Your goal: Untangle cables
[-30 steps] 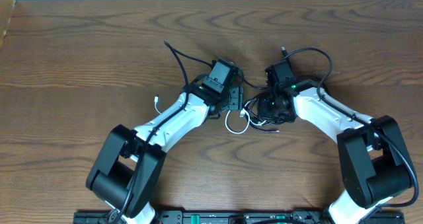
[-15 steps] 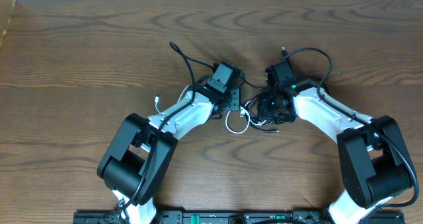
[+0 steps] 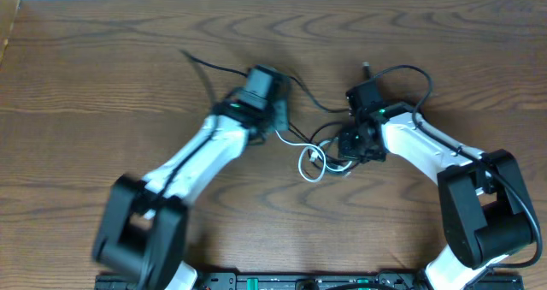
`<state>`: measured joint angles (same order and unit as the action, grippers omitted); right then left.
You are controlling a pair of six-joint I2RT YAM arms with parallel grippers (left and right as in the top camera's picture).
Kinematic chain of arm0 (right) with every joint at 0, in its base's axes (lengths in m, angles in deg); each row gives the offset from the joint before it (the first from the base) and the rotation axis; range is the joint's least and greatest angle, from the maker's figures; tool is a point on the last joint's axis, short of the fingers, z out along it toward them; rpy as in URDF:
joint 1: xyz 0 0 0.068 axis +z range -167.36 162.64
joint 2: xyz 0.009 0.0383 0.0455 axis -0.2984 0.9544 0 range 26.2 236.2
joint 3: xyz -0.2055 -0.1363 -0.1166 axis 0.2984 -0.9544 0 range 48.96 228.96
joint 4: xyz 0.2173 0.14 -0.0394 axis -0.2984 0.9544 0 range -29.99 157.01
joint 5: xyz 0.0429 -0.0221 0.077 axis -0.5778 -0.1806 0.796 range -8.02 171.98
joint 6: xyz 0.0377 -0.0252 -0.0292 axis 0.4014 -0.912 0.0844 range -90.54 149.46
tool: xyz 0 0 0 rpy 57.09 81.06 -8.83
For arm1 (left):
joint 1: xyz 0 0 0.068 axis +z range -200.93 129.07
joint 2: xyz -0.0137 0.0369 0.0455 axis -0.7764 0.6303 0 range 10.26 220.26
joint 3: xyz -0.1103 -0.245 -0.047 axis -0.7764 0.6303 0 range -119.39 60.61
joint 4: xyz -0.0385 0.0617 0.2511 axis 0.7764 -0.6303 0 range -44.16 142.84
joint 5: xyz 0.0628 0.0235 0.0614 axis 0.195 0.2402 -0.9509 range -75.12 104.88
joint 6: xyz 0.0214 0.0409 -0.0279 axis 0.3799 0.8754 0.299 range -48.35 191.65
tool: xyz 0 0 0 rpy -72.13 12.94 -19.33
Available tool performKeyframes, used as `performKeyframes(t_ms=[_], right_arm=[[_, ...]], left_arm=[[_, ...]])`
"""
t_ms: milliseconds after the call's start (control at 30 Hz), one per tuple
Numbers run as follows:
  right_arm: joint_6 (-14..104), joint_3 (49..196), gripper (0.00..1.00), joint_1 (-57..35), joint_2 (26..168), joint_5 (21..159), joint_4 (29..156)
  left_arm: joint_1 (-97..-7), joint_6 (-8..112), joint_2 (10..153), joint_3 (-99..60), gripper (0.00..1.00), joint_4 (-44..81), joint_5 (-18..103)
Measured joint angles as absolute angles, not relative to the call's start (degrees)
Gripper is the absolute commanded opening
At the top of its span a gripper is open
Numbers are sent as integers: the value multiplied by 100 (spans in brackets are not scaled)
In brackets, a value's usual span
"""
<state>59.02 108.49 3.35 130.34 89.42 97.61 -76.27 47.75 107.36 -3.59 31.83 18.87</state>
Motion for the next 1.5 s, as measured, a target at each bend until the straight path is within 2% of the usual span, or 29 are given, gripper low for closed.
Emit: performKeyframes(t_ms=[367, 600, 833, 1000, 1133, 1333, 1367, 1400, 1433, 1500], right_arm=[[5524, 10873, 1, -719, 12971, 8958, 10594], [4556, 11336, 1, -1071, 11941, 10035, 10710], [4081, 11917, 1, -1077, 10691, 10942, 10664], [3976, 12001, 1, -1079, 9889, 11286, 9978], [4059, 12018, 1, -1081, 9279, 10809, 9799], [4247, 12025, 1, -1081, 9178, 9878, 10190], [4265, 12025, 1, -1081, 9211, 9690, 10310], [4271, 12027, 1, -1081, 9248, 9495, 10448], [4276, 12027, 1, -1081, 9275, 9323, 10575], [4289, 12027, 1, -1081, 9349, 8936, 10817]], left_arm=[[-6167, 5005, 9293, -359, 8, 2575, 1640], [-6091, 5050, 9190, -359, 7, 2236, 1610], [-6088, 5048, 9190, -359, 8, 2044, 1607], [-6091, 5055, 9190, -359, 8, 2000, 1603], [-6093, 5203, 9190, -359, 8, 1716, 1310], [-6091, 5269, 9190, -359, 8, 1465, 775], [-6091, 5273, 9190, -359, 9, 1430, 737], [-6091, 5282, 9190, -359, 17, 1421, 720], [-6091, 5289, 9190, -359, 30, 1399, 720], [-6091, 5326, 9190, -359, 43, 1360, 792]])
